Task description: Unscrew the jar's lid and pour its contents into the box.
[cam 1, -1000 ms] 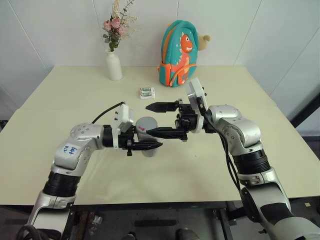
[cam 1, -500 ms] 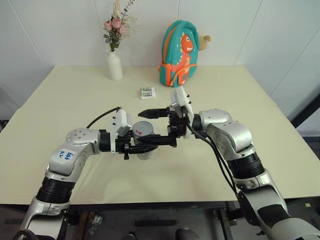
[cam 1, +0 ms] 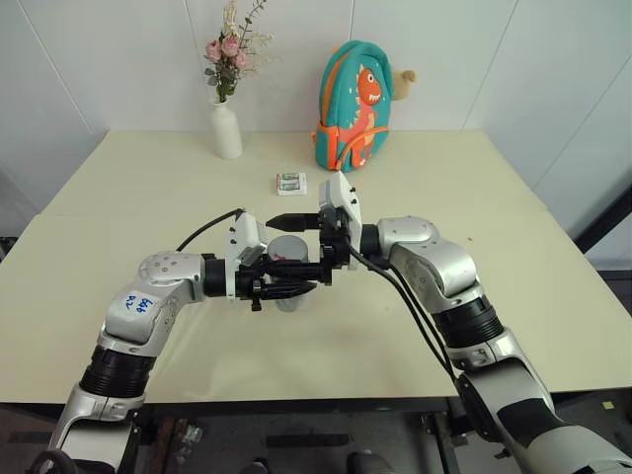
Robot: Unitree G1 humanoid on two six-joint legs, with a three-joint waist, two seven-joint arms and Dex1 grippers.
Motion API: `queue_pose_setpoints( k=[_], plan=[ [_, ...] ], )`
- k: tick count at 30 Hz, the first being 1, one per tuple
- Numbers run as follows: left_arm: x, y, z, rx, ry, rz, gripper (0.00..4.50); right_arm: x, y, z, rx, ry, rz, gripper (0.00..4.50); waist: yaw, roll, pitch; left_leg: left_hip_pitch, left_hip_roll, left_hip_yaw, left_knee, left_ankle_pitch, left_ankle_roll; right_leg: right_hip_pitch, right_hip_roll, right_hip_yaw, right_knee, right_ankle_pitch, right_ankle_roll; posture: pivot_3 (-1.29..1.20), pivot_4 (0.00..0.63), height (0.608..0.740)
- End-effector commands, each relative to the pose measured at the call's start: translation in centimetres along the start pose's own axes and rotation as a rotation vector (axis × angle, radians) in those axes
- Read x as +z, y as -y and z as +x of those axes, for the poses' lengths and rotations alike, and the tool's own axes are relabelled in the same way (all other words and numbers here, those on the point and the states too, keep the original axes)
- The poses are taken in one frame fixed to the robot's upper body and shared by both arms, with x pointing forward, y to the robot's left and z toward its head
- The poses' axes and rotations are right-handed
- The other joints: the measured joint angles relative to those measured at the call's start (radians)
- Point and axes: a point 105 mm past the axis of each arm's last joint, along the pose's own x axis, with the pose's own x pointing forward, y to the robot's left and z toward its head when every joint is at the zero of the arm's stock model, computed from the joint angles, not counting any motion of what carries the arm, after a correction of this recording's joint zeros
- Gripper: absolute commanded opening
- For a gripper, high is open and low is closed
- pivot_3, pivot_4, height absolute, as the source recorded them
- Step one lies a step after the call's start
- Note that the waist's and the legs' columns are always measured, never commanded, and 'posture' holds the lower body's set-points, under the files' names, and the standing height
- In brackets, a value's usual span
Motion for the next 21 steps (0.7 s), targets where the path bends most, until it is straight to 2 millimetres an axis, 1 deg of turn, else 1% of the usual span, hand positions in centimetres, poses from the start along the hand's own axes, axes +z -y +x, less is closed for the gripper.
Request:
queue_pose_setpoints(
  k=[1,2,5,8,10,12,14,17,19,21],
  plan=[
    [1.0,0.8,0.3,-0.047,0.026,0.052,2.01,0.9,2.3,-3.0,-0.121,0.002,-0.051,4.46,0.0,0.0,0.0,0.0,0.0,0.0,0.0,0.0,0.0,0.0,0.0,0.0,0.0,0.0,0.0,0.0,0.15,0.74],
    [1.0,0.8,0.3,-0.045,0.027,0.052,2.01,0.8,2.3,-3.3,-0.123,-0.001,-0.053,4.46,0.0,0.0,0.0,0.0,0.0,0.0,0.0,0.0,0.0,0.0,0.0,0.0,0.0,0.0,0.0,0.0,0.15,0.74],
    [0.9,0.8,0.1,-0.038,0.027,0.053,2.01,0.7,2.6,-5.8,-0.126,0.004,-0.023,4.46,0.001,0.0,0.0,0.0,0.0,0.0,0.0,0.0,0.0,0.0,0.0,0.0,0.0,0.0,0.0,0.0,0.15,0.74],
    [0.8,0.8,0.0,-0.034,0.026,0.054,2.01,0.5,2.5,-7.3,-0.123,-0.001,-0.008,4.46,0.003,0.0,0.0,0.0,0.0,0.0,0.0,0.0,0.0,0.0,0.0,0.0,0.0,0.0,0.0,0.0,0.15,0.74],
    [0.8,0.8,-0.1,-0.029,0.028,0.055,2.01,0.0,2.4,-8.5,-0.121,-0.026,0.006,4.46,0.004,0.0,0.0,0.0,0.0,0.0,0.0,0.0,0.0,0.0,0.0,0.0,0.0,0.0,0.0,0.0,0.15,0.74],
    [0.7,0.8,-0.3,-0.025,0.028,0.055,2.01,-0.2,2.2,-9.1,-0.112,-0.041,0.013,4.46,0.001,0.0,0.0,0.0,0.0,0.0,0.0,0.0,0.0,0.0,0.0,0.0,-0.001,0.0,0.0,0.0,0.15,0.74],
    [0.6,0.8,-0.4,-0.017,0.027,0.053,2.01,0.2,1.7,-9.2,-0.08,-0.032,0.019,4.46,-0.006,0.0,0.0,0.0,0.0,0.0,0.0,0.0,0.0,0.0,0.0,0.0,0.0,0.0,0.0,0.0,0.15,0.74],
    [0.5,0.8,-0.6,-0.013,0.024,0.051,2.01,1.0,1.0,-8.7,-0.031,-0.003,0.034,4.46,-0.015,0.001,0.0,0.001,0.0,0.0,0.0,0.0,0.0,0.0,0.001,0.001,0.001,0.0,0.0,0.0,0.15,0.74],
    [0.5,0.7,-0.6,-0.012,0.024,0.051,2.01,1.5,0.4,-8.2,0.004,0.014,0.043,4.46,-0.018,0.0,0.0,0.001,0.0,0.0,0.001,0.0,0.0,0.001,0.001,0.001,0.001,0.0,0.0,0.0,0.15,0.74],
    [0.4,0.8,-0.6,-0.011,0.023,0.051,2.01,2.1,-0.2,-7.1,0.034,0.041,0.03,4.46,-0.021,0.0,0.0,0.001,0.0,0.0,0.001,0.0,0.0,0.001,0.001,0.001,0.002,0.0,0.0,0.0,0.15,0.74]
  ],
)
